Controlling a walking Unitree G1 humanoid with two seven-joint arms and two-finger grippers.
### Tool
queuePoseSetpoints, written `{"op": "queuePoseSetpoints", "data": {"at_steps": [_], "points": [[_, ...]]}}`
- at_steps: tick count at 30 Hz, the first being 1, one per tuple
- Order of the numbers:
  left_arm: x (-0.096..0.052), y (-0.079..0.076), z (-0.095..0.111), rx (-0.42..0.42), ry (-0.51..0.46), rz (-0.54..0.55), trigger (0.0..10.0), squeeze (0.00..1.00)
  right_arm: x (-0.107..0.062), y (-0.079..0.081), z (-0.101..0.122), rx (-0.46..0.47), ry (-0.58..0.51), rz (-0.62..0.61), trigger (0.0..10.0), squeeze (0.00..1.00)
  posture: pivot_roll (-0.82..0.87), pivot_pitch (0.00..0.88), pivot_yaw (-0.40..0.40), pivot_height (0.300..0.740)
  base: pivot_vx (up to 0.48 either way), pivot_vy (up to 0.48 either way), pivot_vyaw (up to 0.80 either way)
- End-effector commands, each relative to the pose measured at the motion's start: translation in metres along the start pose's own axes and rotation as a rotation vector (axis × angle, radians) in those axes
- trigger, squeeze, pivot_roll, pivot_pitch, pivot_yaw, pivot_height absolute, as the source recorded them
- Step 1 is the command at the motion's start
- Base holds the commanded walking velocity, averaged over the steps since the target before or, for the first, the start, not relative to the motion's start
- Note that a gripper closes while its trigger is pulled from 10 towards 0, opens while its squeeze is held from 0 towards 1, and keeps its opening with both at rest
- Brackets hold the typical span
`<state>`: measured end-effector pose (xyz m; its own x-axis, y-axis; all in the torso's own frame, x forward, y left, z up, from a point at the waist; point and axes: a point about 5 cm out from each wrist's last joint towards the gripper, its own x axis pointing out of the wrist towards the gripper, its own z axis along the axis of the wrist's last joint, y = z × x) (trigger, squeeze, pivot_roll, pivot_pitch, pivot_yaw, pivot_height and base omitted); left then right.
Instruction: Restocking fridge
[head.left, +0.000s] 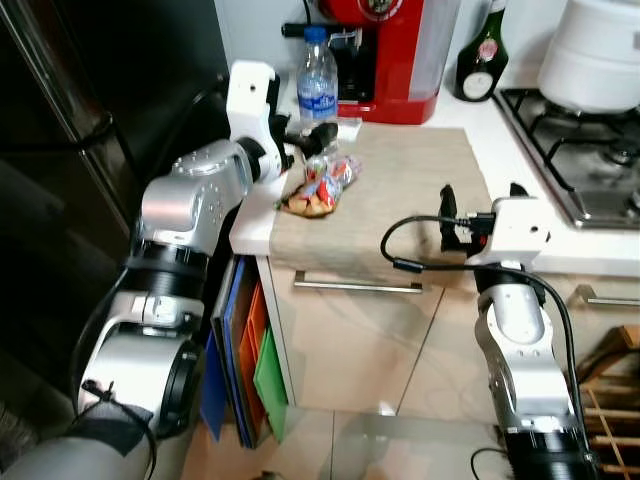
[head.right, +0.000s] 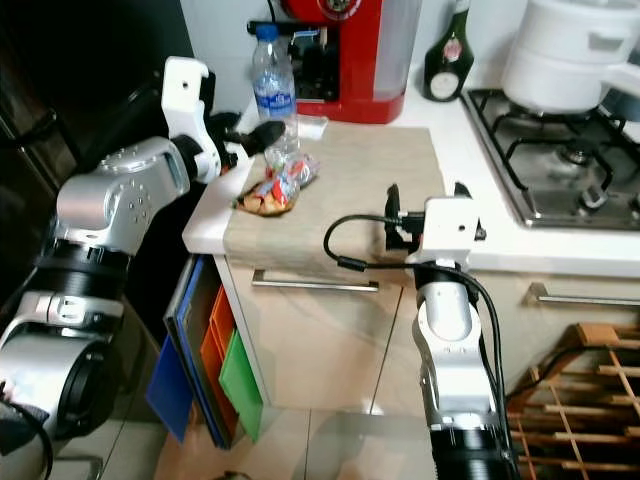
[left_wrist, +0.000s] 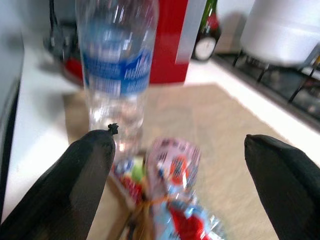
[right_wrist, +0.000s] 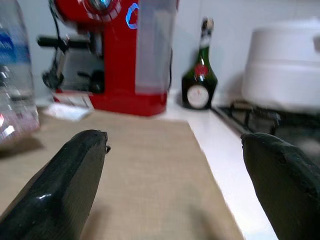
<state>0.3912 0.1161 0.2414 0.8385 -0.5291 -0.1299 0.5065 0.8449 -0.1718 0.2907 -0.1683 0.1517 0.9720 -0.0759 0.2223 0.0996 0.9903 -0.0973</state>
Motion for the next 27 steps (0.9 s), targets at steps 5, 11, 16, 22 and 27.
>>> {"op": "queuePoseSetpoints", "data": {"at_steps": [5,11,16,22,27], "points": [[0.007,0.005,-0.006,-0.020,0.080,0.001,10.0,0.00,-0.001,0.005,0.007,0.006,-0.015,-0.006,10.0,0.00,-0.13,0.000,0.130,0.740,0.000,0.000,0.00],[0.013,0.009,-0.008,-0.085,0.121,0.007,10.0,0.00,-0.009,0.006,0.007,0.015,-0.004,-0.014,10.0,0.00,-0.14,0.000,0.151,0.740,0.000,0.000,0.00],[0.016,0.003,-0.003,-0.133,0.123,-0.037,10.0,0.00,-0.018,0.003,0.004,0.013,0.020,-0.023,10.0,0.00,-0.15,0.000,0.153,0.740,0.000,0.000,0.00],[0.022,-0.002,-0.018,-0.179,0.174,-0.057,10.0,0.00,-0.019,0.004,0.007,0.012,0.016,-0.010,10.0,0.00,-0.16,0.000,0.154,0.740,0.000,0.000,0.00],[0.023,-0.005,-0.032,-0.201,0.229,-0.061,10.0,0.00,-0.021,0.002,0.009,0.008,0.020,-0.013,10.0,0.00,-0.16,0.000,0.158,0.740,0.000,0.000,0.00]]}}
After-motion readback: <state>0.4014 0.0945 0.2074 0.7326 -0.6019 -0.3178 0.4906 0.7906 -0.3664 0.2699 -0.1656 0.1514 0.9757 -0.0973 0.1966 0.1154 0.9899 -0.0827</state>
